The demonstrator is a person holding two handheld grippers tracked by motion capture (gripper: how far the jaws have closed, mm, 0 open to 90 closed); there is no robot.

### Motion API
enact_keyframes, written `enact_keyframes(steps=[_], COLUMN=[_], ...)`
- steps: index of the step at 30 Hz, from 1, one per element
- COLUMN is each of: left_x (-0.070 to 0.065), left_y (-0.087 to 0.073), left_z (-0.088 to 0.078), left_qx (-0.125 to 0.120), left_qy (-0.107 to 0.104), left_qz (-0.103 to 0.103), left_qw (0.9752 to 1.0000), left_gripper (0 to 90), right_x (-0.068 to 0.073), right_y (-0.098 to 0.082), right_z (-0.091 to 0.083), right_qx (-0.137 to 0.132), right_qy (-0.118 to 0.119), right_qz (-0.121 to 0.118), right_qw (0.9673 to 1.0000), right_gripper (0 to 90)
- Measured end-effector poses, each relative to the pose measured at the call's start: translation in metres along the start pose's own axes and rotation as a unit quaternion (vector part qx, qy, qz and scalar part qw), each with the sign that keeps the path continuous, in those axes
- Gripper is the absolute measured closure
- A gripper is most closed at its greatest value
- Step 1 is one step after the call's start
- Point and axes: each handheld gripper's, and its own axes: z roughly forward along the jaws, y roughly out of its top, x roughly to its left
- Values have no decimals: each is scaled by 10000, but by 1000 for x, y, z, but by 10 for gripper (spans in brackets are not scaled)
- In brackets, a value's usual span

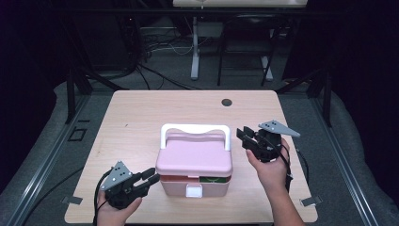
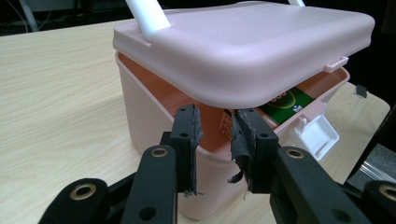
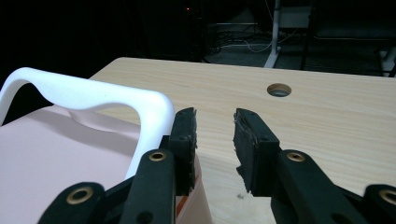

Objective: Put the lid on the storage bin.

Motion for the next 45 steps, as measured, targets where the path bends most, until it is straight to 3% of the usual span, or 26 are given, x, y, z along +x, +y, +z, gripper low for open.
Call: enact_keyframes(steps=[30,45], left_x=[0,3], left_y=[-14,-16], left_z=[-1,-3], left_qx=[176,95], left_qy=[72,93], left_qz=[-29,-97], left_qw=[9998,9999], left_gripper=[703,702], right_x=[-1,0], right_y=[0,-1], right_z=[0,1], right_qx=[-12,-19], right_qy=[2,12], right_qz=[10,8], right_qw=[10000,10000], right_gripper=[690,688])
